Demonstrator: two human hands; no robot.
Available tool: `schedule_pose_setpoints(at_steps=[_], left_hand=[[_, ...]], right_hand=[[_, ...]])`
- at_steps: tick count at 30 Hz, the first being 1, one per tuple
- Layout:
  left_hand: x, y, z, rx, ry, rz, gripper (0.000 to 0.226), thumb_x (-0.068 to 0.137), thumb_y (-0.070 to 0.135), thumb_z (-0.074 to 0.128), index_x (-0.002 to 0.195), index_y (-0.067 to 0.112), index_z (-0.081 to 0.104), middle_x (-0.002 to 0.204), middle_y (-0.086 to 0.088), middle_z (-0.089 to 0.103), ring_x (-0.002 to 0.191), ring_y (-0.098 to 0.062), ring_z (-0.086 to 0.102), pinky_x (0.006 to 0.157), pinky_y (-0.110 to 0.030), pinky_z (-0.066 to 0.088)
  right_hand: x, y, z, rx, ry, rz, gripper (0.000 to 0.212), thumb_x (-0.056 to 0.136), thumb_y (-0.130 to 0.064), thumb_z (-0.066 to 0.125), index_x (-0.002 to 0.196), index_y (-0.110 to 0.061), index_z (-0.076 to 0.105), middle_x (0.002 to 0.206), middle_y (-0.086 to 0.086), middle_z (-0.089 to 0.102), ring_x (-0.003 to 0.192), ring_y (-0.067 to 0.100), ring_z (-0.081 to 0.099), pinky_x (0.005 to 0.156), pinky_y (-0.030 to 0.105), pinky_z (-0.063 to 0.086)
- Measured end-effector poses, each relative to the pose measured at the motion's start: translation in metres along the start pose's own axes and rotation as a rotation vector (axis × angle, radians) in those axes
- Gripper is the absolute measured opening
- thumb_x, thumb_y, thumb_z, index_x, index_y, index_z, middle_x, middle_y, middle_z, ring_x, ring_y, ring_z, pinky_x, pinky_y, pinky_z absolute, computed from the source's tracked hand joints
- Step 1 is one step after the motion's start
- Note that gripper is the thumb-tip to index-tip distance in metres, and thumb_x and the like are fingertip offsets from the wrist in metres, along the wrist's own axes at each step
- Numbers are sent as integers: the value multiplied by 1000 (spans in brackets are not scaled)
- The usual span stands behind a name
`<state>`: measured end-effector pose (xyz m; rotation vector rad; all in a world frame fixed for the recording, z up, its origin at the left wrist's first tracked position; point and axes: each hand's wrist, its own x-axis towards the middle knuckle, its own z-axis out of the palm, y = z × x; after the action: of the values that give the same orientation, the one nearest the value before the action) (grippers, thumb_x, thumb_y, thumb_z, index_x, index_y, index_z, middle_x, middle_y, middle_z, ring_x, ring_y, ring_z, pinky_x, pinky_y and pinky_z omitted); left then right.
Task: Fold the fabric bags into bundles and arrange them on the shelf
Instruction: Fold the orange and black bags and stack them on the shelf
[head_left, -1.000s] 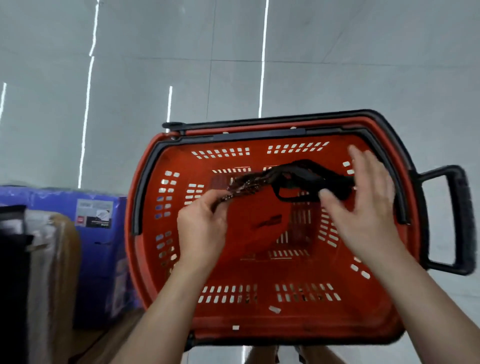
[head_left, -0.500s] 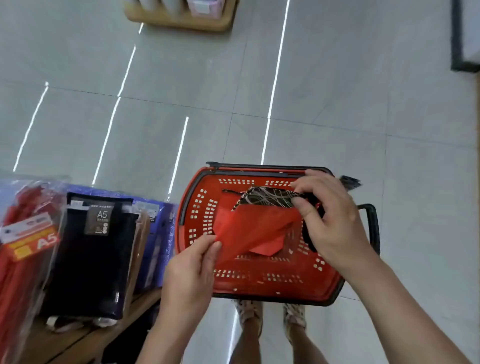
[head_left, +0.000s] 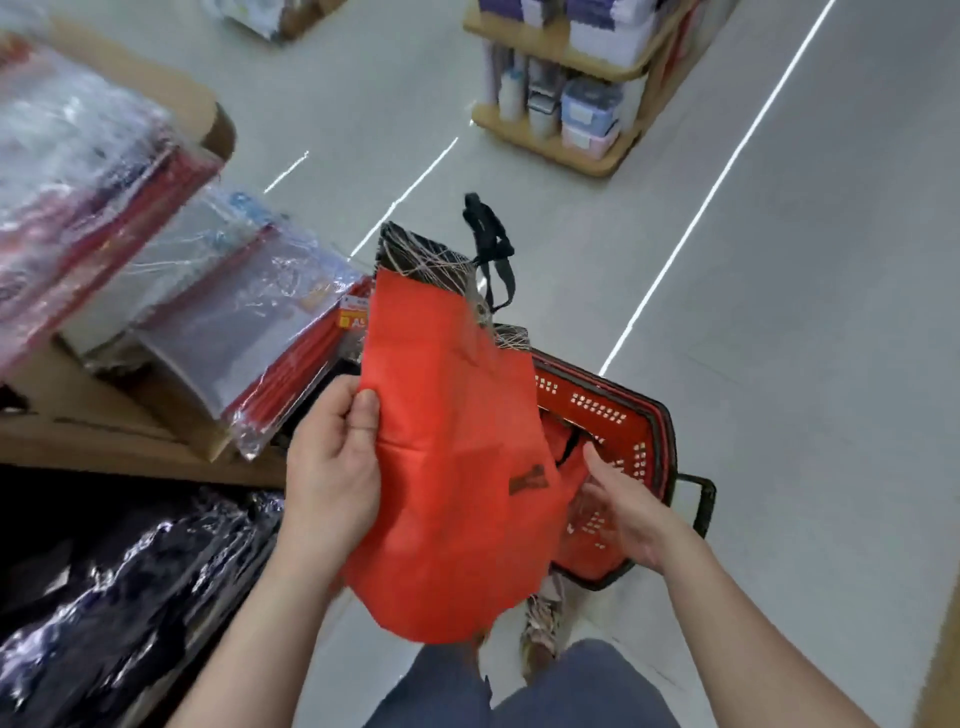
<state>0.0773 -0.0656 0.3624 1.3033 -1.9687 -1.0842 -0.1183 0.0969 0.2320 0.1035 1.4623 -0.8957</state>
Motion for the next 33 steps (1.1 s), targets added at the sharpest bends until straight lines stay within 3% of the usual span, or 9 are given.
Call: schedule_pose_setpoints(at_steps=[4,9,13,17,20,24,29,31,33], left_hand=[[-36,-6,-46,-91,112,-59,24,98,22,46,75,21,53,63,21,48,61,3,41,60,-15,35],[-94,-16,-114,-93,197,-109,21,91,24,51,96,43,57,81,11,69,73,-10,59,73,-37,46],[-146,-29,-157,-14,258,-186,59,90,0,62,116,51,47,83,6,69,73,-16,66,71,-45,52],[-197,-34,-181,164,337,-158,76,84,1,69,137,43,34,94,20,61,77,2,64,70,-33,50],[-233,-39,-202,205,385,-70,89,77,-4,71,142,39,29,113,10,55,94,-9,60,79,-36,52],[-279,-50,-234,434,423,32,88,67,-5,80,142,18,40,129,-13,46,116,-33,49,106,-39,38],[-324,-34,-277,776,518,8,44,77,7,71,120,11,63,98,-15,54,88,-38,53,73,-49,49],[-340,-21,-295,902,498,8,14,83,18,64,95,18,70,75,-4,55,69,-33,59,50,-38,47],[-350,-2,-310,849,539,114,13,85,22,60,89,20,72,73,1,59,66,-29,62,50,-34,45]], right_hand=[[-5,3,17,-8,-110,-87,90,76,-39,79,150,-25,30,122,1,65,106,23,65,83,43,54],[-32,-3,60,-120,1,-363,35,84,3,67,118,-4,62,104,15,73,85,23,72,73,34,56],[-81,-10,76,-194,146,-686,21,90,-1,62,103,-16,66,96,4,73,82,16,71,67,25,54],[-145,-6,98,-352,235,-975,21,91,0,62,90,-20,67,79,-11,73,76,6,65,71,19,52],[-197,5,122,-391,237,-1118,22,91,-1,62,86,-22,67,70,-20,70,63,-5,61,62,9,48],[-256,28,151,-455,239,-1253,37,91,-4,64,81,-39,71,77,-19,70,70,2,63,71,23,52],[-318,32,191,-605,178,-1454,39,86,-12,70,90,-50,69,82,-30,68,77,-3,63,79,20,50],[-338,24,216,-780,179,-1540,33,82,-17,74,96,-47,69,78,-38,64,76,-10,60,78,9,44],[-358,20,251,-971,122,-1614,19,79,-19,74,92,-34,76,80,-34,62,77,-16,58,73,-1,38]])
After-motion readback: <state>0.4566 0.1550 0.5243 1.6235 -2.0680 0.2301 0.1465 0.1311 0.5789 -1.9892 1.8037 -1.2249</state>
